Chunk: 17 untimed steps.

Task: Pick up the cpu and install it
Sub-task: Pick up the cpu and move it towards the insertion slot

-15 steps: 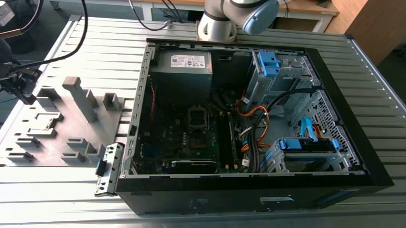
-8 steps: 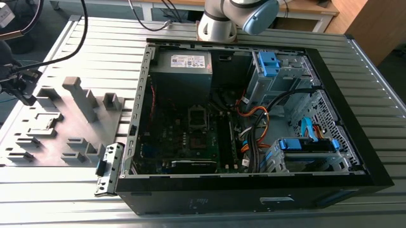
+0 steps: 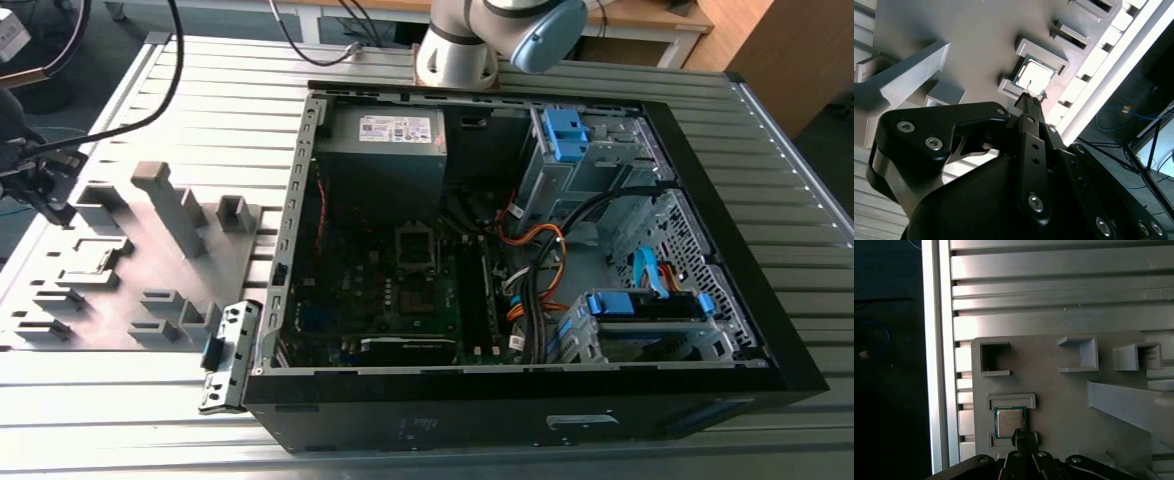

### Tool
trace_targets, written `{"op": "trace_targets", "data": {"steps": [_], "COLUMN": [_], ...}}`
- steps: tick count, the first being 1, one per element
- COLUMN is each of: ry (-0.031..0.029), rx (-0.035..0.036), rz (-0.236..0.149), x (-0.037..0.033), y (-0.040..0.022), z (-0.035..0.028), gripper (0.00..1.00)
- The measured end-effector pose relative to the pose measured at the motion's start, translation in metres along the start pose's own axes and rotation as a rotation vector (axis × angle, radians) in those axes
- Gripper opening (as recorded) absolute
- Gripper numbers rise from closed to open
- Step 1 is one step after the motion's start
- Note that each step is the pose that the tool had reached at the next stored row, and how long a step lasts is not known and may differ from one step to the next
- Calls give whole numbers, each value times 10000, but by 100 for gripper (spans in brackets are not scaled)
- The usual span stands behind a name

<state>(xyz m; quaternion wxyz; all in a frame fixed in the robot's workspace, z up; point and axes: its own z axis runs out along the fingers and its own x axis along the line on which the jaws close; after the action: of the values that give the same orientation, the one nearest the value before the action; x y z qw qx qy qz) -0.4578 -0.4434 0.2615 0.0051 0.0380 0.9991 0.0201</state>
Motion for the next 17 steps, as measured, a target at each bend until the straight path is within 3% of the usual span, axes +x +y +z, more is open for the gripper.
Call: {"op": "trace_targets", "data": {"steps": [17], "ry": [1], "rx": [1], "rz": [0], "x": [13], "y": [-60], "z": [214], "gripper": [11]}}
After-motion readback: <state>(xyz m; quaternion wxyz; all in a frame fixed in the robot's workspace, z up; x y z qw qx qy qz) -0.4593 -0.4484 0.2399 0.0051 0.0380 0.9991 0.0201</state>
